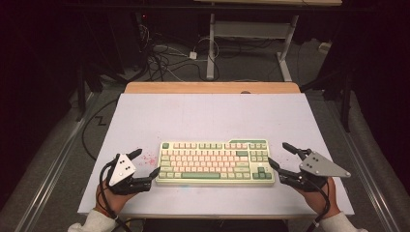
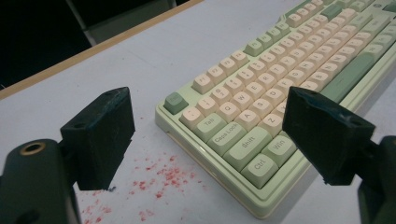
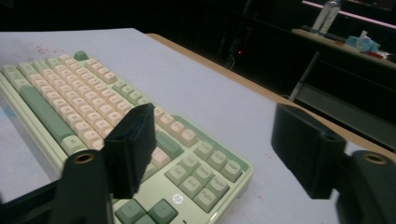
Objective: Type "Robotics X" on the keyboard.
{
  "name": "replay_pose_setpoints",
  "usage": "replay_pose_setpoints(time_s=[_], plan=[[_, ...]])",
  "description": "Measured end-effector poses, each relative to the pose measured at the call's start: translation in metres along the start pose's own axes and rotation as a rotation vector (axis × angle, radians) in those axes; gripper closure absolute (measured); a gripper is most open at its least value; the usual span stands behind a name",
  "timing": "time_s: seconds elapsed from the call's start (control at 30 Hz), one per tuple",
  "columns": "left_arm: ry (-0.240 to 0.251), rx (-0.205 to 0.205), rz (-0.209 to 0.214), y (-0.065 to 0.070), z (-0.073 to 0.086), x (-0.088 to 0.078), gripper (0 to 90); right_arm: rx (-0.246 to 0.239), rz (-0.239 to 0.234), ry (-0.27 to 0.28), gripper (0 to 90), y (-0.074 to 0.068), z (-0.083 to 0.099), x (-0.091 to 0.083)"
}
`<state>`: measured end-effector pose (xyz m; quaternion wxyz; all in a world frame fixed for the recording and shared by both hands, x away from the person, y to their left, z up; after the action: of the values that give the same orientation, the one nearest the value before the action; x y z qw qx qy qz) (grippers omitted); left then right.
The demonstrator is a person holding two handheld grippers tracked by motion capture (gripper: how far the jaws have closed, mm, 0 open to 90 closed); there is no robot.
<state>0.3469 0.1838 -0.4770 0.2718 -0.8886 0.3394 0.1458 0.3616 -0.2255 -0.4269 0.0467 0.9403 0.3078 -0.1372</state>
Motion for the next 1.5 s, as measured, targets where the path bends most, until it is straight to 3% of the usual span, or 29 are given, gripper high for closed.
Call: replay_pose_setpoints(time_s=[0.03, 0.13, 0.3, 0.6, 0.73, 1.0, 1.17, 1.23, 1.47, 1.5], plan=[[-0.005, 0.000, 0.001, 0.000, 0.001, 0.001, 16.1, 0.000, 0.000, 0.000, 38.9, 0.000, 0.000, 0.000], [-0.013, 0.002, 0.004, 0.000, 0.002, 0.002, 16.1, -0.015, -0.046, -0.045, 65.2, -0.008, 0.001, 0.009], [-0.023, 0.005, 0.012, 0.003, 0.001, 0.004, 16.3, -0.028, -0.105, -0.133, 89.5, -0.021, 0.005, 0.021], [-0.032, 0.022, 0.023, 0.006, 0.001, 0.009, 16.5, -0.052, -0.179, -0.267, 89.8, -0.041, 0.025, 0.051], [-0.042, 0.007, 0.035, 0.007, 0.004, 0.010, 16.5, -0.064, -0.191, -0.310, 89.7, -0.046, 0.035, 0.058], [-0.053, 0.006, 0.054, 0.009, 0.006, 0.013, 16.7, -0.079, -0.182, -0.368, 89.8, -0.046, 0.051, 0.067], [-0.050, 0.005, 0.064, 0.010, 0.005, 0.014, 23.0, -0.077, -0.177, -0.390, 89.8, -0.044, 0.057, 0.070], [-0.049, 0.005, 0.077, 0.011, 0.004, 0.015, 28.6, -0.077, -0.170, -0.398, 89.8, -0.043, 0.060, 0.071], [-0.064, -0.013, 0.129, 0.012, 0.002, 0.015, 74.9, -0.078, -0.156, -0.410, 89.8, -0.042, 0.062, 0.072], [-0.065, -0.022, 0.137, 0.012, 0.002, 0.016, 78.2, -0.088, -0.157, -0.419, 89.8, -0.042, 0.063, 0.072]])
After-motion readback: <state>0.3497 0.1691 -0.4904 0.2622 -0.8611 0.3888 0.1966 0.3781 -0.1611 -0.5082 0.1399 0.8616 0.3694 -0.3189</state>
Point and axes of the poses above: each handheld gripper's, and its own axes: x roughly forward along the jaws, z roughly out of its underside, y roughly to its right, the point moved 8 cm from there along x, roughly forward along the jaws, and after that the axes turned 15 degrees about x, right-handed, at the moved point
